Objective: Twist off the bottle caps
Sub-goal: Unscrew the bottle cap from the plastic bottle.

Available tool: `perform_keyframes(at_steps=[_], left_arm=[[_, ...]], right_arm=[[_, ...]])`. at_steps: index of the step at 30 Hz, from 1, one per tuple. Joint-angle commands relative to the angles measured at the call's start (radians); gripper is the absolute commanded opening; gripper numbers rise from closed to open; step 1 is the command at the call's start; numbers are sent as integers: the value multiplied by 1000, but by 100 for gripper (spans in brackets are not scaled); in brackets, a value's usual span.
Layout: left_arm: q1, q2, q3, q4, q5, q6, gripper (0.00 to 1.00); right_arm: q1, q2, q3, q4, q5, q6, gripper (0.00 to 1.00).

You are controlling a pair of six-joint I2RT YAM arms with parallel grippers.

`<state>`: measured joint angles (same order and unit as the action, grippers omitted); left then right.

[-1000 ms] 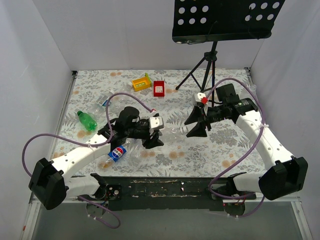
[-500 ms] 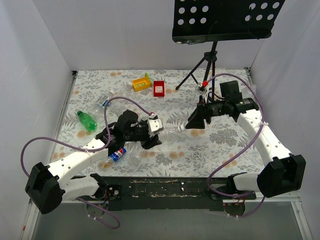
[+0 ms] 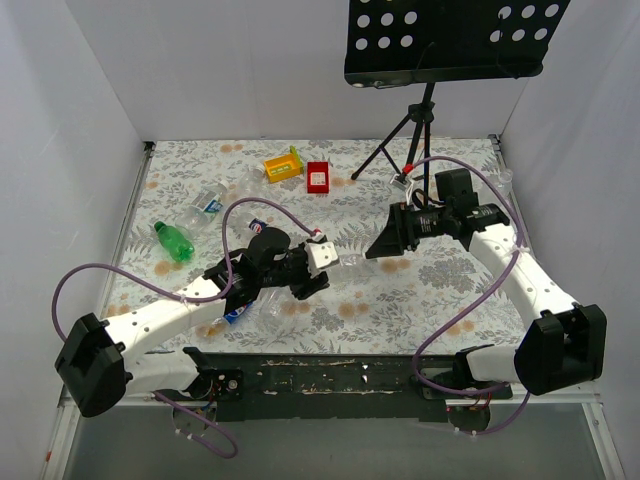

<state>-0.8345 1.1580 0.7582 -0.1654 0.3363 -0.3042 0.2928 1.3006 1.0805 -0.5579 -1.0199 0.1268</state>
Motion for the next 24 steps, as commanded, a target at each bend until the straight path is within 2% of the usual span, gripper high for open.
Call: perform_keyframes(at_steps=[1,4,7,13,16,18,20,24], left_arm=[[-6,2,35,44,-37,-7,0],[-6,6,36,52,-39,-9,0],[-8,8,36,55,-40,-12,0],[-8,0,23,58,-46,-10,0],[-8,-11,7,60,-36,-3,0],[-8,-21,-3,53,-16,-3,0],[-8,-35,-11,53,3,-9,0],[-8,-63,-17,43,61,-26,0]], right_arm=[[14,-4,-16,16,-20,13,67],[19,0,-19,16,-23,11,64],[20,3,-14,16,-48,10,54],[20,0,-17,41,-89,-3,18],[19,-17,-22,55,-118,-51,8],[19,-29,-22,43,-164,-123,5],[20,-37,-13,-5,-201,-261,3],[20,-20,62,-207,-198,-573,1]])
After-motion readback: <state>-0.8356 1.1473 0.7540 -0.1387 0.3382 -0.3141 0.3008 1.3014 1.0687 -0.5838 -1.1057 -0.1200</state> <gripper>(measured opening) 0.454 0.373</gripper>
